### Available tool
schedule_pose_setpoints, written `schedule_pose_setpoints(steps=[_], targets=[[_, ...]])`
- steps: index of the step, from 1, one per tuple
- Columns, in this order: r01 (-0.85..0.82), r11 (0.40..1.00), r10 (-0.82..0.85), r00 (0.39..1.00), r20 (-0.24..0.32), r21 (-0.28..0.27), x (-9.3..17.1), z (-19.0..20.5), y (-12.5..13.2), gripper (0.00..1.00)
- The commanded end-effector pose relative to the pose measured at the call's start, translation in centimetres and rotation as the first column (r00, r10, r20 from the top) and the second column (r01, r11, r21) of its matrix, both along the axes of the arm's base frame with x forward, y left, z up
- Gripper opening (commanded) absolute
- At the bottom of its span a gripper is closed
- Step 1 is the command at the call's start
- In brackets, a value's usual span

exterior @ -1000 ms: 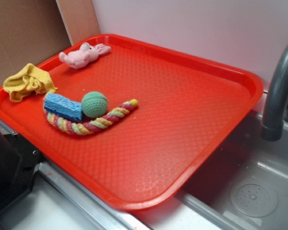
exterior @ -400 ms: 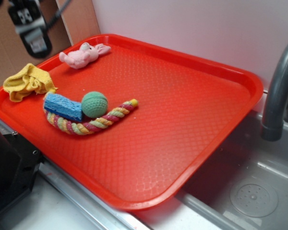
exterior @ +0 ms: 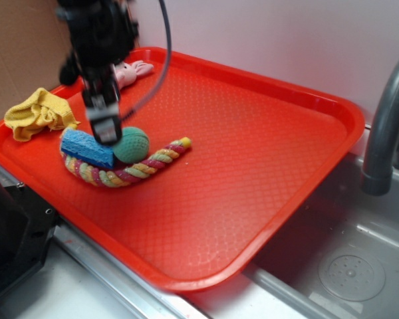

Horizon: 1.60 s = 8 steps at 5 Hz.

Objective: Grab the green ball.

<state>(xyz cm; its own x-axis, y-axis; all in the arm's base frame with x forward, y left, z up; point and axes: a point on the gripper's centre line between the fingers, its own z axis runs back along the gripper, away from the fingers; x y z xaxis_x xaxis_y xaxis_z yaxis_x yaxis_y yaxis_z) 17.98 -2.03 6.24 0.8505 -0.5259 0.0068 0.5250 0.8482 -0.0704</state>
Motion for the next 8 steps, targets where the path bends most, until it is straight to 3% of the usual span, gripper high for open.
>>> schedule_pose_setpoints(steps=[1,2,3,5,6,7,8], targets=[[0.015,0.999,-0.016,1.0,-0.016,-0.04,-0.3,-2.4,-0.7,0.38],[-0.011,0.999,0.01,1.0,-0.028,-0.044,0.1,-2.4,-1.2,0.0],[-0.063,0.998,0.062,0.997,-0.049,-0.029,0.2,-2.4,-1.2,0.0],[-0.208,0.975,0.21,0.978,-0.013,0.081,-0.3,0.0,-0.9,0.0],[-0.444,0.878,0.445,0.895,0.034,0.178,-1.2,5.0,-1.0,0.0],[-0.652,0.754,0.64,0.757,0.128,0.087,-2.1,10.0,3.5,0.0],[-0.713,0.702,0.707,0.697,0.121,0.008,-2.9,14.7,5.8,0.0]])
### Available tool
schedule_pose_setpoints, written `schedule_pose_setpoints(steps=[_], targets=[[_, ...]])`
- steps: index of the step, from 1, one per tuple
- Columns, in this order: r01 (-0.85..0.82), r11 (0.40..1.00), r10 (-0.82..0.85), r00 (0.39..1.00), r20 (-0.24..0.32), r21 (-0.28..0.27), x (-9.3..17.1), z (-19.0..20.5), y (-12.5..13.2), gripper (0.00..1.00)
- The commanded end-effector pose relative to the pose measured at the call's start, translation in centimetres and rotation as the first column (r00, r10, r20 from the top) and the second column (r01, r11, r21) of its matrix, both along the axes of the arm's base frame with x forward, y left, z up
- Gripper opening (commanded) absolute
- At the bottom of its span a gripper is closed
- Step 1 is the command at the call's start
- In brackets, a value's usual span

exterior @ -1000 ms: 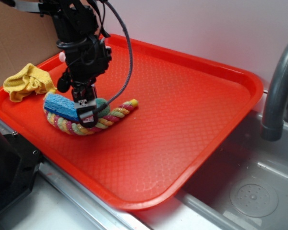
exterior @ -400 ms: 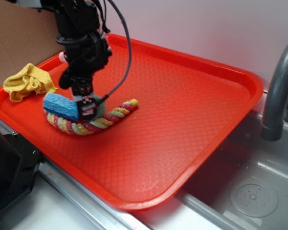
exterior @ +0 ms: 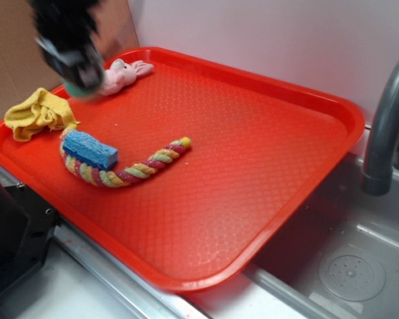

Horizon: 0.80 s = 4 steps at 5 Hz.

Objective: Grab the green ball.

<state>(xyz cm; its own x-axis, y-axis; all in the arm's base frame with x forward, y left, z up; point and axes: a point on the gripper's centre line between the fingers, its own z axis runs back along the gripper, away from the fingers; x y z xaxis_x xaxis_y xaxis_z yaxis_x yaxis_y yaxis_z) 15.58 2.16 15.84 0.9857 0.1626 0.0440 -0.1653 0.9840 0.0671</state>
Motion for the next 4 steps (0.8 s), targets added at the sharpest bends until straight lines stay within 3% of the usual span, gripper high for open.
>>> schedule_pose_setpoints(steps=[1,2,3,4], targets=[[-0.101,0.994,0.105,0.992,0.077,-0.046,0.2,7.4,4.2,0.0],[-0.057,0.998,0.059,0.994,0.094,-0.027,2.7,8.8,3.9,0.0],[0.009,1.0,-0.007,0.993,0.114,-0.02,3.9,9.9,1.9,0.0],[-0.006,1.0,0.008,0.997,0.082,-0.031,3.8,8.7,1.0,0.0]])
